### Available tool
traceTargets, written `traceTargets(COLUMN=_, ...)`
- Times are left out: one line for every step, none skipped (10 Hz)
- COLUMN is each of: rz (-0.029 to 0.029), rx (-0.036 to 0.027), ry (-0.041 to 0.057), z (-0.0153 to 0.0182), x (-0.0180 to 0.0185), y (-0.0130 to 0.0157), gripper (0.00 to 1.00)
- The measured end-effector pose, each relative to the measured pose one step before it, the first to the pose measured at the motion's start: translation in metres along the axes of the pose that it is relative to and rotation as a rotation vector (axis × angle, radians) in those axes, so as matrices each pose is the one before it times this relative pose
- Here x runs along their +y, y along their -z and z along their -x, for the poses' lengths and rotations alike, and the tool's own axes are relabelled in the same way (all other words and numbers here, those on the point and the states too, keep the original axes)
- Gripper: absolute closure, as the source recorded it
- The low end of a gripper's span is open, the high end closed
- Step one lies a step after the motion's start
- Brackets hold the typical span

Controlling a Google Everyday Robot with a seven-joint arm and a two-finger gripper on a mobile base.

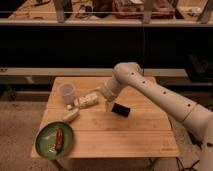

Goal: Wipe the white sponge on the table

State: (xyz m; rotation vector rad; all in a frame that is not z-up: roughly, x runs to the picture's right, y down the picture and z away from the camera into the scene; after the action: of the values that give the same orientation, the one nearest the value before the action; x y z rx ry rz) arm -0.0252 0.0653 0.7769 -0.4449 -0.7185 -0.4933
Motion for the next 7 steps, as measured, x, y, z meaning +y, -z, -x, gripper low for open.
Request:
traceTargets(rz=0.00016, rx=-0.00043, ry=0.0014, z=0.00065, x=-0.00066, y=-0.00027, gripper=0.2)
traceTargets(rz=0.00104, rx=0.00086, ry=0.00487, z=0.00154, x=-0.00131, y=-0.00021, gripper=0.2)
traceTargets(rz=0.00158, rx=0.0004, ry=0.03027, z=0.00946, x=-0.00533, y=-0.0015, gripper=0.2)
traceTargets(rz=0.00773, rx=-0.0046, ry=0.08223, z=0.03005, x=-0.01631, y=-0.01005, gripper=0.2)
traceTargets(rz=0.00722, rx=-0.00822, ry=0.06494, z=0.02571, x=-0.01501, y=-0.01188, gripper=0.2)
traceTargets(rz=0.00309, rx=-0.00266, ry=0.02676, z=0.00992, x=-0.00636, y=-0.00624, gripper=0.2)
traceTargets(rz=0.01006, rx=-0.00261, ry=0.03961, z=0.01608, x=-0.00968, y=-0.0132, gripper=0.2)
